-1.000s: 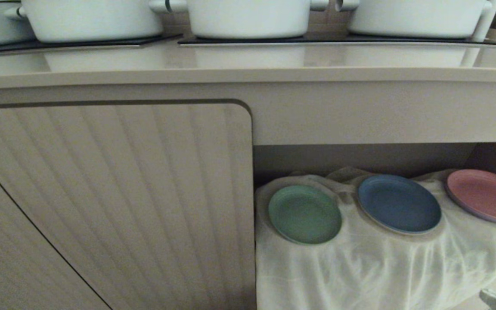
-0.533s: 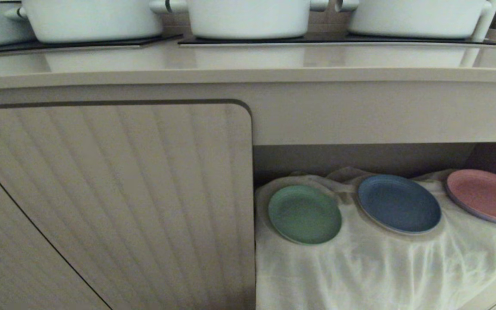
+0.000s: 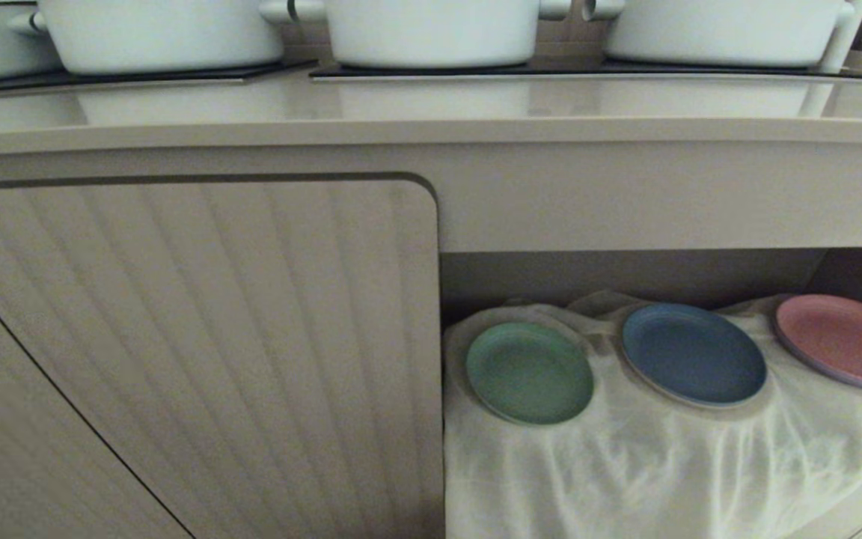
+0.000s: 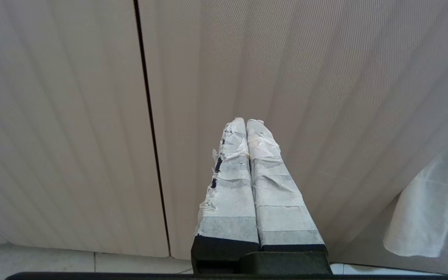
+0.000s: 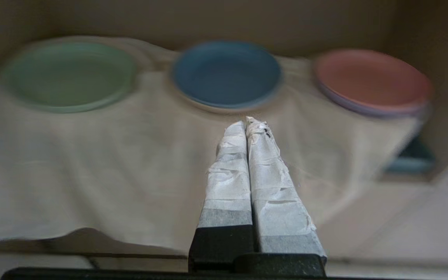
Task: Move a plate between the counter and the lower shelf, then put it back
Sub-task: Pick up the plate in the cupboard
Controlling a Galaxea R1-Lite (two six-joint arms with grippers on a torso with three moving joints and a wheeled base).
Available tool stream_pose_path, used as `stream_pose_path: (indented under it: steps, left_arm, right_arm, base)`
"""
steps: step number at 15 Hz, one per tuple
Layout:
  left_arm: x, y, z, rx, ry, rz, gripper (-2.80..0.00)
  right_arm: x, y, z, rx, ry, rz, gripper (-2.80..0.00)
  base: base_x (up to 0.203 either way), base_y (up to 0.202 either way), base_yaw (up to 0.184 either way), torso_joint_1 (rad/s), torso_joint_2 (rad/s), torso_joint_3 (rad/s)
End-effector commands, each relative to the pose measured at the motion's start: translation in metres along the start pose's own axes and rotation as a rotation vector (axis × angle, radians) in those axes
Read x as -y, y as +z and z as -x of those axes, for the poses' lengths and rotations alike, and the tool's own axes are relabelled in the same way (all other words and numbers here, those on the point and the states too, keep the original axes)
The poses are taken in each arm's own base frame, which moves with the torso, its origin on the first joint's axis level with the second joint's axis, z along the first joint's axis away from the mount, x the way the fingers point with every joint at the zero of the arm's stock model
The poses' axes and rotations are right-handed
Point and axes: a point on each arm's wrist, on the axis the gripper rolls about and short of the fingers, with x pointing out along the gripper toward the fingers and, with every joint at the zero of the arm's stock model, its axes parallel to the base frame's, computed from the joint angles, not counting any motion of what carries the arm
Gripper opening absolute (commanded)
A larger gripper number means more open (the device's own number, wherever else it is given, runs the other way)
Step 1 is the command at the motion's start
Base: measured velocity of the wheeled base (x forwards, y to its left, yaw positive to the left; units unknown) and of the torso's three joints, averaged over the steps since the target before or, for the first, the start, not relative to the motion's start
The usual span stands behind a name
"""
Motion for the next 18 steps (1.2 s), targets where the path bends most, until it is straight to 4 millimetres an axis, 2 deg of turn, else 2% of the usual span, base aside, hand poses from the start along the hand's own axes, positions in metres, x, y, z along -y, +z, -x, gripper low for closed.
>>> stream_pose_path:
  steps: [1,5,18]
  left_arm:
    - [0.0,0.0,0.0,0.0,0.0,0.001,-2.8]
    - [0.0,0.0,0.0,0.0,0.0,0.001,-2.8]
    - [0.0,0.0,0.0,0.0,0.0,0.001,-2.8]
  right_arm:
    - [-0.0005,-0.0037,0.0094,0.076,0.019,0.001,-2.8]
    - [-0.0006,-0.0058,0.0193,0.185,0.031,-0.059,-2.8]
    - [-0.0005,-0.0059,0.0193,0.184,0.029,-0.072,-2.8]
  base:
    - [0.0,0.0,0.0,0.0,0.0,0.0]
    - [0.0,0.0,0.0,0.0,0.0,0.0]
    - [0.0,0.0,0.0,0.0,0.0,0.0]
